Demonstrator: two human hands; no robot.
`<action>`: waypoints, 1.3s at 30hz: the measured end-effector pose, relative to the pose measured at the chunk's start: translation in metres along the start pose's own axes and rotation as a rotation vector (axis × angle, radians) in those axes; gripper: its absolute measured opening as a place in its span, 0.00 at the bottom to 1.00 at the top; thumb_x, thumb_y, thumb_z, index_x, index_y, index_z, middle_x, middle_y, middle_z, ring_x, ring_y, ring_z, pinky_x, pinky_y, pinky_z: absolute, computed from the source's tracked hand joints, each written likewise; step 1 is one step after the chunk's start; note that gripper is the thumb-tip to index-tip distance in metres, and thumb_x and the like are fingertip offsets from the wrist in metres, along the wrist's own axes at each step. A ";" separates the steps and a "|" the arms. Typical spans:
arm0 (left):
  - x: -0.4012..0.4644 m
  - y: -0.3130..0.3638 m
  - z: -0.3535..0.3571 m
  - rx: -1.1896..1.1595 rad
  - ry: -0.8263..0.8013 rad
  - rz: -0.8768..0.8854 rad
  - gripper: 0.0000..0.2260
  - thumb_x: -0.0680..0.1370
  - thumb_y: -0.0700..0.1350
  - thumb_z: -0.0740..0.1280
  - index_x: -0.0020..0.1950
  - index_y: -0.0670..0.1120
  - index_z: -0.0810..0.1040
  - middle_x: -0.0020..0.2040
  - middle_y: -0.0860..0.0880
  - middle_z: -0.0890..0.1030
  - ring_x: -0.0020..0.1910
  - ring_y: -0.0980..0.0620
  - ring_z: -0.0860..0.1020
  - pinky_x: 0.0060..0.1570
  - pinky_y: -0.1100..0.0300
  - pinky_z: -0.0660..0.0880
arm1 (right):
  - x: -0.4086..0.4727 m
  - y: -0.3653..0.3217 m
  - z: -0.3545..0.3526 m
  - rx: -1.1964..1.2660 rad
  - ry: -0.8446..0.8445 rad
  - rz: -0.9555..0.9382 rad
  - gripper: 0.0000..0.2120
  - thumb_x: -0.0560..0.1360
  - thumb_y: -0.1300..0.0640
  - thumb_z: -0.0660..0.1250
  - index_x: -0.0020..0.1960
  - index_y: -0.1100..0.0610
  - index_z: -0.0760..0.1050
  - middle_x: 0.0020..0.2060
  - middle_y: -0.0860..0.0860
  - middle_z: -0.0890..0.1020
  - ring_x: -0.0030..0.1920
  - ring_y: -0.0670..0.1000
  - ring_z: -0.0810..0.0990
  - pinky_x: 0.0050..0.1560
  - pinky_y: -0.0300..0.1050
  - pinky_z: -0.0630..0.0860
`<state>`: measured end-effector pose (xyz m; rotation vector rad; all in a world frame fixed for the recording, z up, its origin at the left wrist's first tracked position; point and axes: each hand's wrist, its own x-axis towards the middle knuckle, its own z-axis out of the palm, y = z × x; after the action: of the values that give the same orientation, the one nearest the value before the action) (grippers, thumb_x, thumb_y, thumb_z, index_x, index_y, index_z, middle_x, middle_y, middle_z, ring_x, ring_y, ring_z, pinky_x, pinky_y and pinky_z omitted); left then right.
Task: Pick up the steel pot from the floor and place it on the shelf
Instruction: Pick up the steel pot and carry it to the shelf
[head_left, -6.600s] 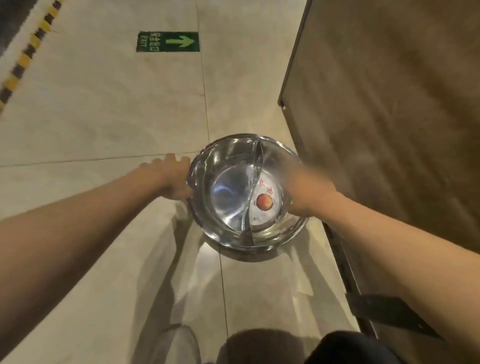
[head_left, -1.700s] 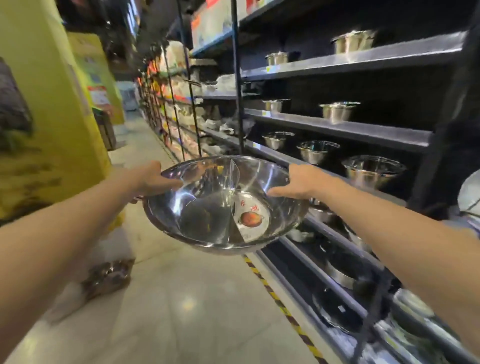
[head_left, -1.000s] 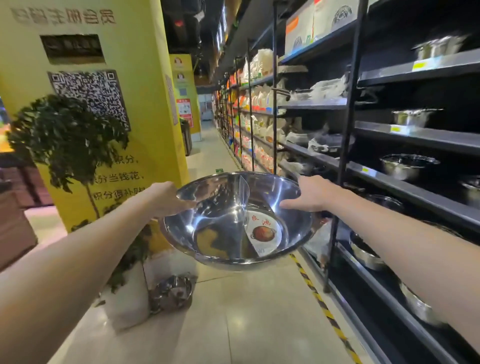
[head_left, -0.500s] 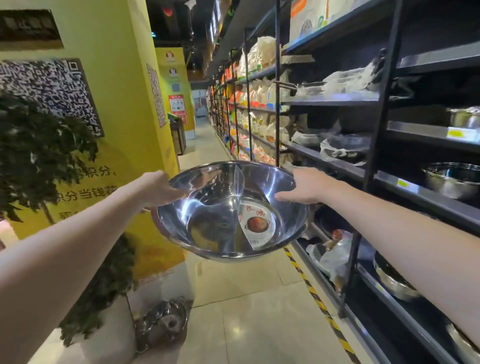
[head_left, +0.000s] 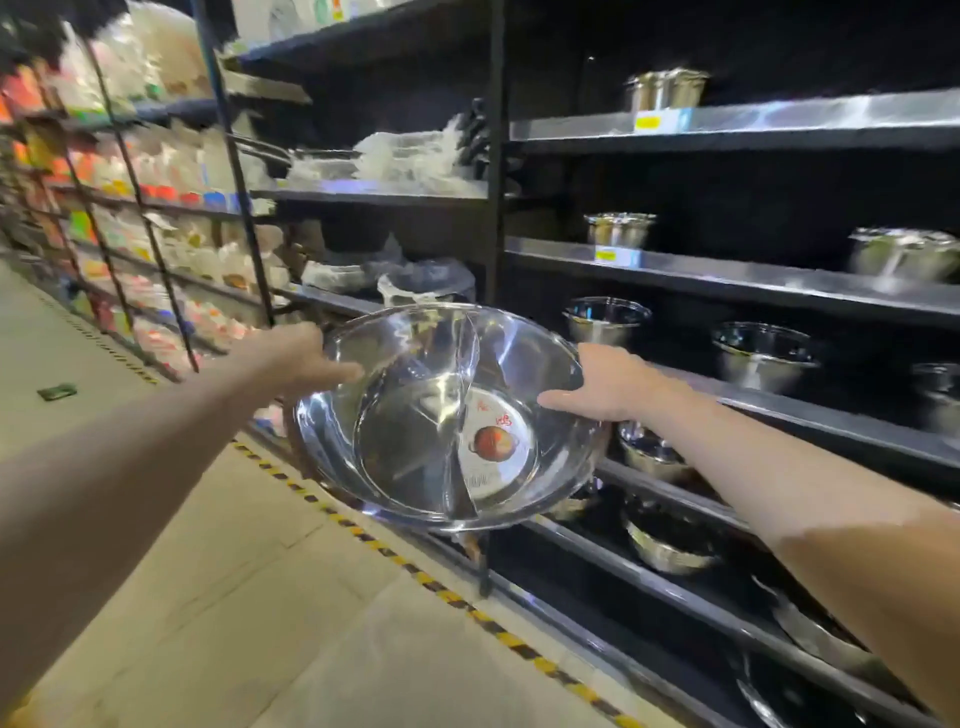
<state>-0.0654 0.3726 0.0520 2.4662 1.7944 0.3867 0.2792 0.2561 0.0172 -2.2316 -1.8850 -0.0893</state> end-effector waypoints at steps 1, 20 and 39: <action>0.014 0.021 0.008 -0.006 -0.014 0.035 0.27 0.70 0.64 0.70 0.53 0.41 0.77 0.46 0.42 0.80 0.40 0.44 0.76 0.36 0.56 0.71 | -0.010 0.018 -0.005 -0.029 -0.014 0.071 0.41 0.68 0.26 0.65 0.67 0.56 0.70 0.59 0.55 0.79 0.59 0.60 0.77 0.55 0.53 0.74; 0.081 0.368 0.159 -0.151 -0.273 0.617 0.39 0.71 0.66 0.68 0.69 0.38 0.70 0.65 0.37 0.77 0.61 0.37 0.75 0.50 0.53 0.72 | -0.179 0.280 -0.029 -0.240 -0.062 0.739 0.46 0.67 0.22 0.61 0.63 0.62 0.69 0.56 0.59 0.79 0.54 0.61 0.77 0.48 0.52 0.71; 0.098 0.363 0.609 -0.047 -0.413 0.613 0.41 0.70 0.67 0.68 0.69 0.36 0.70 0.65 0.36 0.76 0.61 0.36 0.76 0.55 0.51 0.73 | -0.202 0.425 0.405 -0.108 -0.104 0.762 0.39 0.65 0.22 0.63 0.49 0.58 0.66 0.40 0.53 0.73 0.42 0.59 0.75 0.39 0.52 0.69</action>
<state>0.4459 0.4060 -0.4473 2.7512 0.8539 -0.0617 0.6223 0.0781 -0.4692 -2.9043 -0.9668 0.0524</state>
